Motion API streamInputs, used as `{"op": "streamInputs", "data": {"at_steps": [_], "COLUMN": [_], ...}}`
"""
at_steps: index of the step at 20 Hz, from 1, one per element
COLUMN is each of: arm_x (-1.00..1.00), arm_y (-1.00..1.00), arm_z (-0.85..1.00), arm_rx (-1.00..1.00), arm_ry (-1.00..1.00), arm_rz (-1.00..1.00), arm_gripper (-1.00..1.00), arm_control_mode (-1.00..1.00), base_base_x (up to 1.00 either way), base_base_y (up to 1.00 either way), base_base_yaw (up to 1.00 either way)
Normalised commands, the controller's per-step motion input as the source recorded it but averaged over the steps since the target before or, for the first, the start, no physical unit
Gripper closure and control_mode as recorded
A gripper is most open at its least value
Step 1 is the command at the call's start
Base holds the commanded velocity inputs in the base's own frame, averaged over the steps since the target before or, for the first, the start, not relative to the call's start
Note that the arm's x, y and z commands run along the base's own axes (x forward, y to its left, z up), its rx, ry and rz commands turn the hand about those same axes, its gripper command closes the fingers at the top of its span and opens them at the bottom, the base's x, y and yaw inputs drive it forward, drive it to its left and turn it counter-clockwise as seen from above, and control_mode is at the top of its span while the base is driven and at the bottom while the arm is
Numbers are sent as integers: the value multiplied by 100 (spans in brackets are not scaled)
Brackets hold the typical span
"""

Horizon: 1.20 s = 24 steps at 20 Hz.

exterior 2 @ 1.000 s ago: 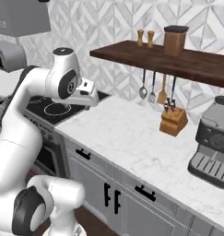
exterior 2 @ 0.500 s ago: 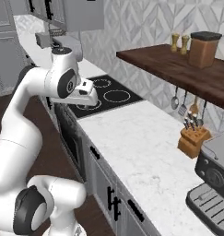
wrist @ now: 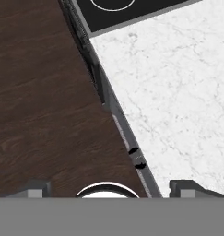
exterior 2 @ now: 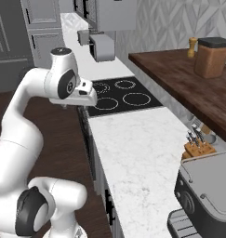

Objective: Take a straw from the drawer in front and place it inside the glass cup on the dining counter.

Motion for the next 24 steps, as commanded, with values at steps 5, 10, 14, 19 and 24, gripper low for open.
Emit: {"op": "streamInputs", "data": {"at_steps": [5,10,14,19,24], "arm_x": [0,0,1,21,22], "arm_y": [-23,41,78,79,73], "arm_z": [-2,-7,-32,-68,-85], "arm_rx": [0,-12,-26,-37,-42], "arm_ry": [0,0,0,0,0], "arm_rz": [19,2,0,-1,0], "arm_gripper": [-100,-100,-100,-100,-100], "arm_control_mode": [-100,-100,-100,-100,-100], "base_base_x": [0,0,0,0,0], "base_base_y": [0,0,0,0,0], "base_base_yaw": [0,0,0,0,0]}}
